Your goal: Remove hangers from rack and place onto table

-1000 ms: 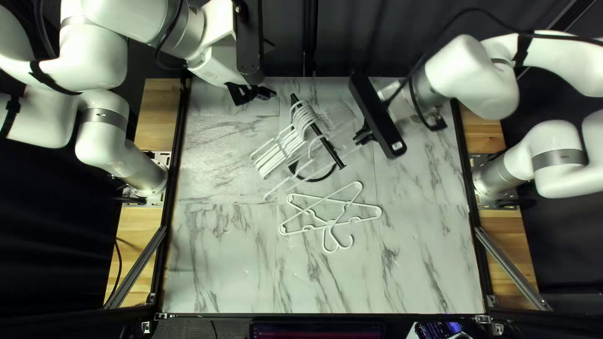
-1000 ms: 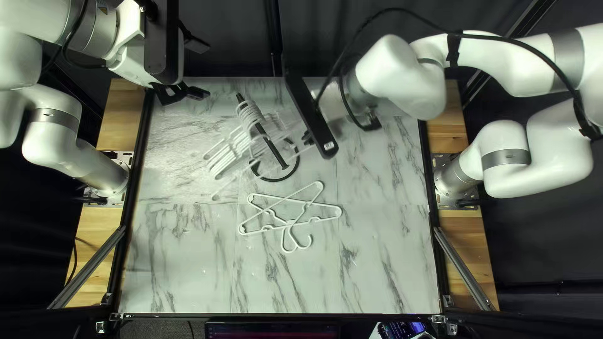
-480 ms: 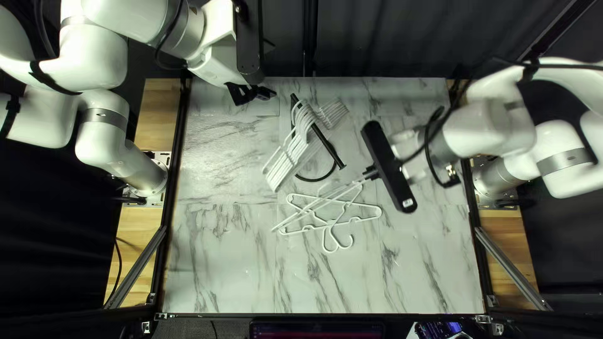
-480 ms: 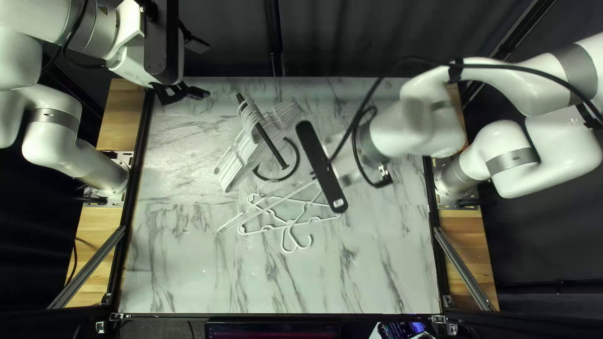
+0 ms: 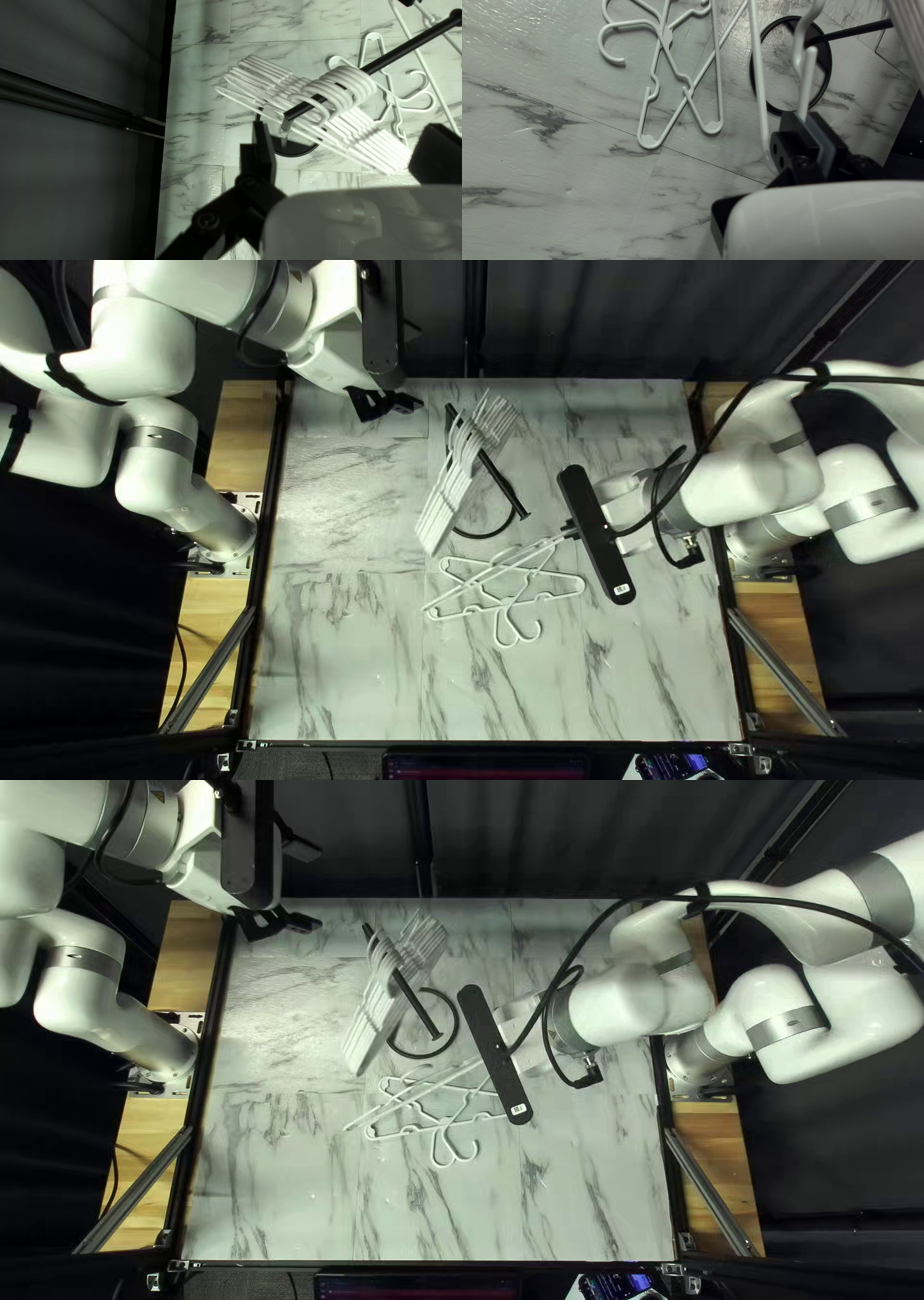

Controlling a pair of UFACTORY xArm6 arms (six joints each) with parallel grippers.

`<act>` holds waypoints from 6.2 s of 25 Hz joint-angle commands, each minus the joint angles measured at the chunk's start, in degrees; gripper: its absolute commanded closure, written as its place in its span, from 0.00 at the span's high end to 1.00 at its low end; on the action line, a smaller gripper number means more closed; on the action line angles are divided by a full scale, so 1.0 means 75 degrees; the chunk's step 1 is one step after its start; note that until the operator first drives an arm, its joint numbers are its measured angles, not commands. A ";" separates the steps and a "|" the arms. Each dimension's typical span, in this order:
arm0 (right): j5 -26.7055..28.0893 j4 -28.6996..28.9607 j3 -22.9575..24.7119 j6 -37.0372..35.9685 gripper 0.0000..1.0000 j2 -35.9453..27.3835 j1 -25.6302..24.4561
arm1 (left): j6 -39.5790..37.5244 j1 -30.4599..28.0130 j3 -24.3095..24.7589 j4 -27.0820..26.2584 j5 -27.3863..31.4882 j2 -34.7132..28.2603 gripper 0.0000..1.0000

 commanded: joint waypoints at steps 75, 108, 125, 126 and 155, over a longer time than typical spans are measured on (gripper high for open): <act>0.3836 -0.5356 -0.1314 0.5688 0.00 0.4117 0.3196 | 0.0000 0.0000 0.0000 0.0000 0.0000 0.0000 1.00; 0.5013 -0.6643 -0.1031 0.7178 0.00 0.4663 0.3534 | 0.0000 0.0000 0.0000 0.0000 0.0000 0.0000 1.00; 0.4885 -0.6690 -0.0927 0.7961 0.00 0.4828 0.3989 | 0.0000 0.0000 0.0000 0.0000 0.0000 0.0000 1.00; 0.4896 -0.6710 -0.0896 0.8043 0.00 0.4889 0.4016 | 0.0000 0.0000 0.0000 0.0000 0.0000 0.0000 1.00; 0.4112 -0.7128 -0.0741 0.8228 0.00 0.5799 0.3654 | 0.0000 0.0000 0.0000 0.0000 0.0000 0.0000 1.00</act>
